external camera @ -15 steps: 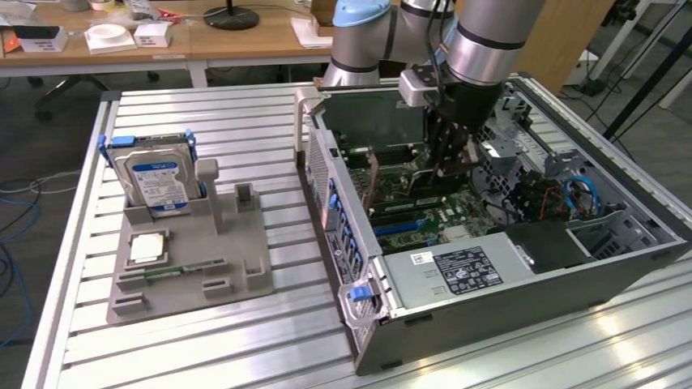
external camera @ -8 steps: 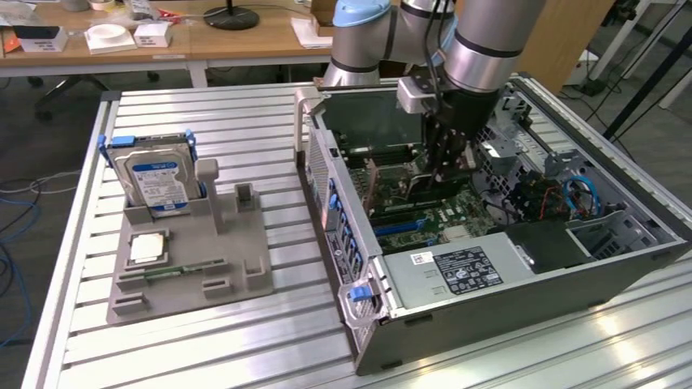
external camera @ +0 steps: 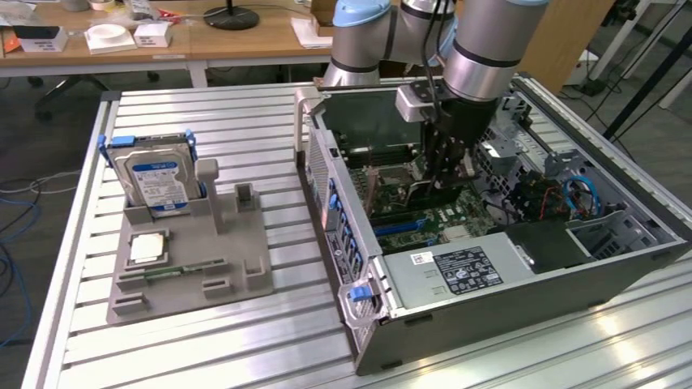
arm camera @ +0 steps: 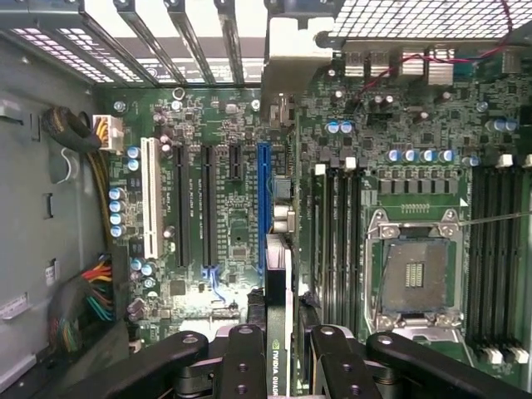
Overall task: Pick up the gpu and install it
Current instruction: 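Insert the gpu into the slot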
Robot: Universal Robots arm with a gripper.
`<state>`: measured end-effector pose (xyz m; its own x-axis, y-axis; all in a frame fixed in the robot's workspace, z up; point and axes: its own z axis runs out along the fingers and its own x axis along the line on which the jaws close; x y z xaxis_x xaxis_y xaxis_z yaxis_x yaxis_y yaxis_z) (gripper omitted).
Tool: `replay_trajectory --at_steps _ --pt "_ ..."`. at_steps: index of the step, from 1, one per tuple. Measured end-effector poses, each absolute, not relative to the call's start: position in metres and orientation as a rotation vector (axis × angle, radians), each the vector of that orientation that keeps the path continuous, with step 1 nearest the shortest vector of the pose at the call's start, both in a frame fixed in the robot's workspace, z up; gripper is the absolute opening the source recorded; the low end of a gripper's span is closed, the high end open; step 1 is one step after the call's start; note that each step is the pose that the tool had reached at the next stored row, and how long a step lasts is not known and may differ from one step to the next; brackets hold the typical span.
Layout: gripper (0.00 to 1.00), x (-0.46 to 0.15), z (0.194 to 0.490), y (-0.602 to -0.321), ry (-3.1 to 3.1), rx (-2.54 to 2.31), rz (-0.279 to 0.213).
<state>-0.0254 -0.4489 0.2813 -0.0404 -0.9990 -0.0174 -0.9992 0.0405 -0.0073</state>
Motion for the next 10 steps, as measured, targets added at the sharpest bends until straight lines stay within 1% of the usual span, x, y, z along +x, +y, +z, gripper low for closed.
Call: replay_trajectory --at_steps 10 --pt "0.26 -0.0285 0.2722 -0.4535 2.253 -2.164 0.011"
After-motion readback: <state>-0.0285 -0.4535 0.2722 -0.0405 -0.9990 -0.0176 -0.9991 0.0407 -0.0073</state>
